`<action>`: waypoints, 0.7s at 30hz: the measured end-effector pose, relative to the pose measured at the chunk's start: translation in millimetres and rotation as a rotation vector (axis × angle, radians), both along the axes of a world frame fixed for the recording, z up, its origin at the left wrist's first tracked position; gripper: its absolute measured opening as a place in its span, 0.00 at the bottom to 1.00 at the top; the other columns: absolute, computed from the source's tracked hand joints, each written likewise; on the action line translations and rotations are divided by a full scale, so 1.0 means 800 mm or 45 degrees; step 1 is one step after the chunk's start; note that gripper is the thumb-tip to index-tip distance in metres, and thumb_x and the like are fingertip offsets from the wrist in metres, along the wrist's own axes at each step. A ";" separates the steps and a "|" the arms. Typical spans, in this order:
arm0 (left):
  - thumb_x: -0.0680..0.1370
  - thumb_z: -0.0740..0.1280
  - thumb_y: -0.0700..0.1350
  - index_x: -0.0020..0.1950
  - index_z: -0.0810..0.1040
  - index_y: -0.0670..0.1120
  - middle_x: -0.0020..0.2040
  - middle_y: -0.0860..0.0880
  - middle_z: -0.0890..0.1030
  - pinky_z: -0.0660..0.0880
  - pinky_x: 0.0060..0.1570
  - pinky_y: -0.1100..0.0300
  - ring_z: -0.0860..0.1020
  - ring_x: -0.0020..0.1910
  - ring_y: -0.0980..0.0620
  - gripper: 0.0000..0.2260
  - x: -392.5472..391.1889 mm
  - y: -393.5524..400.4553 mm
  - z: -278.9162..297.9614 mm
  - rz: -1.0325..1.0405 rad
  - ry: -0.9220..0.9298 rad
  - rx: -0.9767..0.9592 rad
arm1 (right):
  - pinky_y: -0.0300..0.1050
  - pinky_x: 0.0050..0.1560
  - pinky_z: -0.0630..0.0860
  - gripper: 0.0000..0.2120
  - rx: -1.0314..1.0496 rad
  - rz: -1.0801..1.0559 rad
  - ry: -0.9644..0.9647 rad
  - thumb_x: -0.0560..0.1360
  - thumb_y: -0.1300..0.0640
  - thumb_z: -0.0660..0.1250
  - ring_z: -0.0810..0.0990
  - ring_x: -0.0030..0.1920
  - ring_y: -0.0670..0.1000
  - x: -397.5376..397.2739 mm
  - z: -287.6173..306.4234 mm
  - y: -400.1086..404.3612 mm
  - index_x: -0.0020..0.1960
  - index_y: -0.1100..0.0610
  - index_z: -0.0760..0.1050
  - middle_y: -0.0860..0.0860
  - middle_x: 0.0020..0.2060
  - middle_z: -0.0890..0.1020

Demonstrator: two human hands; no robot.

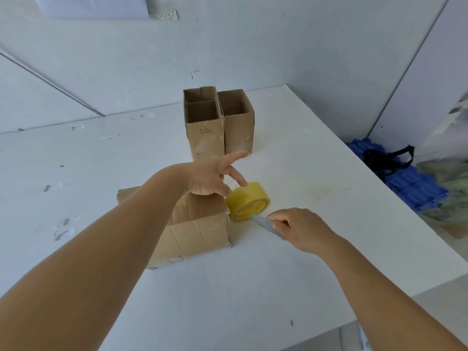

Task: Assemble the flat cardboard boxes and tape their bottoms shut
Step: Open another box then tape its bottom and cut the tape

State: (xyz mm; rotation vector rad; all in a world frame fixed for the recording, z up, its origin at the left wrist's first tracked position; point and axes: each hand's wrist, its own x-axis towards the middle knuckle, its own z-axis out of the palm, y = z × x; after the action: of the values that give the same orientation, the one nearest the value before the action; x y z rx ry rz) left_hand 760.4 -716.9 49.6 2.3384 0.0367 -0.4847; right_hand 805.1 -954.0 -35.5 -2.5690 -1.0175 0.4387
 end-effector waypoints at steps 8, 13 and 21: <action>0.74 0.67 0.34 0.77 0.47 0.57 0.57 0.59 0.79 0.68 0.38 0.71 0.71 0.31 0.64 0.41 0.000 -0.001 -0.003 0.018 0.007 -0.011 | 0.49 0.56 0.70 0.31 0.086 -0.281 0.098 0.73 0.44 0.65 0.72 0.58 0.54 -0.004 -0.044 0.002 0.73 0.42 0.57 0.52 0.53 0.73; 0.74 0.67 0.35 0.77 0.46 0.57 0.57 0.58 0.79 0.69 0.37 0.73 0.72 0.31 0.65 0.42 0.000 -0.001 -0.004 0.006 0.006 -0.003 | 0.45 0.48 0.76 0.35 0.825 -0.472 0.604 0.66 0.44 0.72 0.79 0.51 0.46 -0.027 -0.015 0.054 0.65 0.29 0.56 0.46 0.51 0.76; 0.74 0.67 0.35 0.77 0.47 0.58 0.58 0.60 0.79 0.69 0.40 0.67 0.73 0.32 0.67 0.41 -0.002 -0.004 -0.003 0.003 0.009 -0.009 | 0.43 0.43 0.73 0.07 1.293 -0.825 0.516 0.72 0.60 0.68 0.76 0.43 0.48 -0.034 -0.019 0.107 0.43 0.48 0.74 0.41 0.39 0.77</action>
State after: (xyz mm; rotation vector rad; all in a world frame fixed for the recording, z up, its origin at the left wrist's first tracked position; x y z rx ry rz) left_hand 759.2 -720.0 47.3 2.3294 0.0414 -0.4912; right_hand 777.7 -868.7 -50.7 -1.6294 -0.1248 0.1658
